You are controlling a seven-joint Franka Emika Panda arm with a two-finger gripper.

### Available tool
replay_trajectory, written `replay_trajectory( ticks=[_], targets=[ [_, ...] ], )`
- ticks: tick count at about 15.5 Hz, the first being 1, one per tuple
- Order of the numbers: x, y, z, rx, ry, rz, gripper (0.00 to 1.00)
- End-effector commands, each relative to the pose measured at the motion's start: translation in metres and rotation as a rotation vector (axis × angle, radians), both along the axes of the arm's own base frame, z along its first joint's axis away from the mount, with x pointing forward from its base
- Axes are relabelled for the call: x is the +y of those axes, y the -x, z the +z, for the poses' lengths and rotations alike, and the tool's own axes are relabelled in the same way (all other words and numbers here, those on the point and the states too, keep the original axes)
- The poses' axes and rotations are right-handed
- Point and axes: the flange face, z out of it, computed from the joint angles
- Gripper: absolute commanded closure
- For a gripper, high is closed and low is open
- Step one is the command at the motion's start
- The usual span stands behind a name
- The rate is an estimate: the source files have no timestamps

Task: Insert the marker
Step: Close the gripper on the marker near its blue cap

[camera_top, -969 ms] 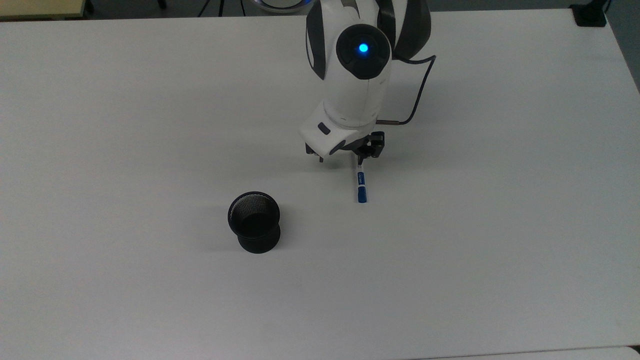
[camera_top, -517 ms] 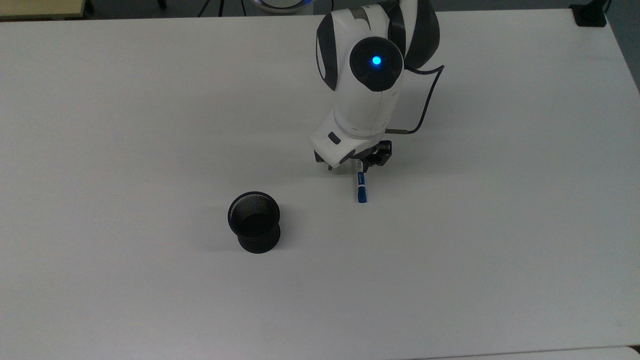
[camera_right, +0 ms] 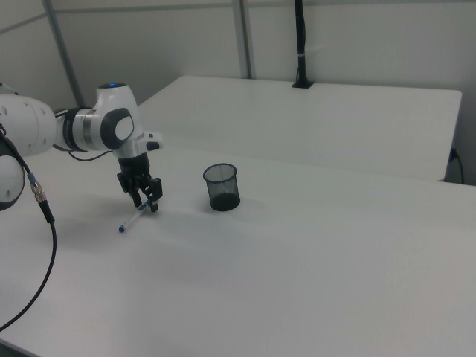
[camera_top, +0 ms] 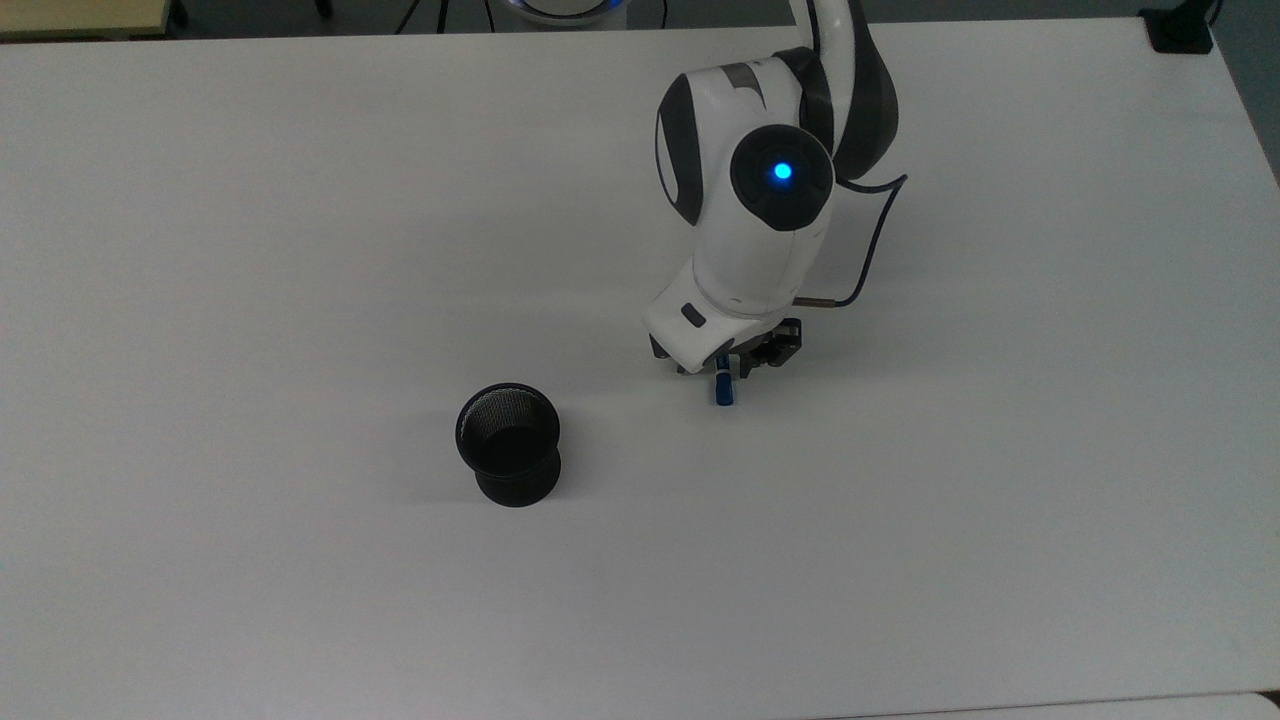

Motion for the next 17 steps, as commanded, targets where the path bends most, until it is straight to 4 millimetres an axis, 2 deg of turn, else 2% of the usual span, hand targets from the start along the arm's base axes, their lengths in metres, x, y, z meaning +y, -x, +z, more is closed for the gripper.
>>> replay_trajectory(
  ticks=[1,6,12,14,17],
  targets=[
    [0.02,-0.001,-0.005,-0.028,-0.01,-0.007,0.48],
    [0.021,-0.003,-0.009,-0.035,-0.011,-0.008,0.98],
    [0.02,-0.002,-0.002,-0.037,-0.012,-0.016,1.0],
    [0.019,-0.002,0.017,-0.056,-0.022,-0.018,1.0],
    [0.012,-0.003,0.061,-0.111,-0.043,-0.025,1.0]
  ],
)
